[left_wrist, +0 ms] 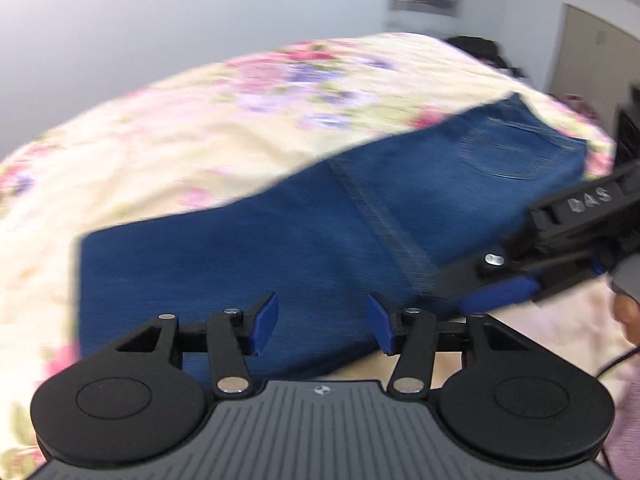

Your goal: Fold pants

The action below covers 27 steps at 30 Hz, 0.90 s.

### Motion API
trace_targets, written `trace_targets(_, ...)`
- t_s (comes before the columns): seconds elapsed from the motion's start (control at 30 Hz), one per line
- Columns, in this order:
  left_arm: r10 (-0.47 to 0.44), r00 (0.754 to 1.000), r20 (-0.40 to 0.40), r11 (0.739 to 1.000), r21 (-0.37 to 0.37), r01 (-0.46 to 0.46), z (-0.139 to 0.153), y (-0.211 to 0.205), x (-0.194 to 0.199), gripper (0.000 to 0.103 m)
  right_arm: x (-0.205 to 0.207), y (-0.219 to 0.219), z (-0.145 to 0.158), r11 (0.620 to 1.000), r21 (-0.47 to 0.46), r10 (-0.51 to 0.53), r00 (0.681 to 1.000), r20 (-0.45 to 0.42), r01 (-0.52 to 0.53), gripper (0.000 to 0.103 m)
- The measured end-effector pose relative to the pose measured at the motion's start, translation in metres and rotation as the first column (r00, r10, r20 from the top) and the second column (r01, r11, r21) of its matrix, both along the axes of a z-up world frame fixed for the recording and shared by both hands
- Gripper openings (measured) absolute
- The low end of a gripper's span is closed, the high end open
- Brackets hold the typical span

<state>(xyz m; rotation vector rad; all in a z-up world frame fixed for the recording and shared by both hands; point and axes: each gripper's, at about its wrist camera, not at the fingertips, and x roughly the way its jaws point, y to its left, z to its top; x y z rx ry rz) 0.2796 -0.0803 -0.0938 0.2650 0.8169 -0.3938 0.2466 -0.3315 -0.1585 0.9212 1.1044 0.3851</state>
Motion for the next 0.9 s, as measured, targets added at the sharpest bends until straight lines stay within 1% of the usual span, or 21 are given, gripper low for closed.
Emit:
trace_targets(0.07,0.051,0.998,0.020,0.998,0.020,-0.052,0.002,0.016,0.006,0.060,0.003,0.008,-0.010,0.997,0.064,-0.037,0.999,-0.039,0.040,0.056)
trace_targets(0.13,0.100,0.995,0.027,0.994,0.033,-0.101,0.000,0.031,0.012,0.060,0.007,0.015,-0.017,0.993,0.087,-0.073,0.996,-0.060,0.078,0.055)
trace_targets(0.23,0.147,0.989,0.029,0.989,0.020,-0.148,-0.004,0.050,0.016,0.060,0.009,0.019,-0.028,0.982,0.115,-0.136,0.984,-0.111,0.149,0.053)
trace_targets(0.3,0.168,0.985,0.029,0.986,0.009,-0.168,-0.006,0.059,0.017,0.060,0.011,0.019,-0.034,0.970,0.133,-0.185,0.973,-0.140,0.203,0.047)
trace_targets(0.33,0.177,0.984,0.028,0.984,0.004,-0.177,-0.007,0.066,0.017,0.060,0.011,0.018,-0.036,0.965,0.138,-0.202,0.968,-0.146,0.222,0.046)
trace_targets(0.37,0.184,0.983,0.028,0.983,0.000,-0.184,-0.008,0.069,0.018,0.060,0.012,0.019,-0.037,0.962,0.141,-0.213,0.965,-0.151,0.234,0.043)
trace_targets(0.47,0.207,0.978,0.037,0.978,-0.006,-0.207,-0.009,0.081,0.017,0.060,0.013,0.020,-0.037,0.958,0.121,-0.242,0.959,-0.150,0.260,0.023)
trace_targets(0.57,0.237,0.970,0.051,0.971,-0.021,-0.236,-0.006,0.092,0.015,0.060,0.010,0.020,-0.027,0.964,0.081,-0.246,0.963,-0.109,0.255,0.014)
trace_targets(0.63,0.259,0.964,0.064,0.966,-0.025,-0.258,-0.002,0.099,0.012,0.060,0.012,0.026,-0.010,0.976,0.007,-0.218,0.975,-0.044,0.219,0.012)
trace_targets(0.67,0.274,0.959,0.074,0.962,-0.025,-0.273,0.001,0.104,0.011,0.060,0.016,0.032,0.002,0.982,-0.056,-0.183,0.983,-0.005,0.183,0.011)
trace_targets(0.73,0.312,0.946,0.089,0.950,-0.021,-0.311,0.006,0.112,0.009,0.060,0.026,0.047,0.032,0.978,-0.171,-0.108,0.992,0.072,0.119,0.011)
trace_targets(0.8,0.362,0.927,0.093,0.932,-0.030,-0.361,0.012,0.122,0.009,0.060,0.039,0.060,0.065,0.964,-0.255,-0.038,0.988,0.150,0.075,0.010)
trace_targets(0.9,0.422,0.905,0.059,0.905,-0.084,-0.417,0.021,0.141,0.010,0.060,0.059,0.079,0.125,0.937,-0.348,0.053,0.964,0.259,0.042,0.010)
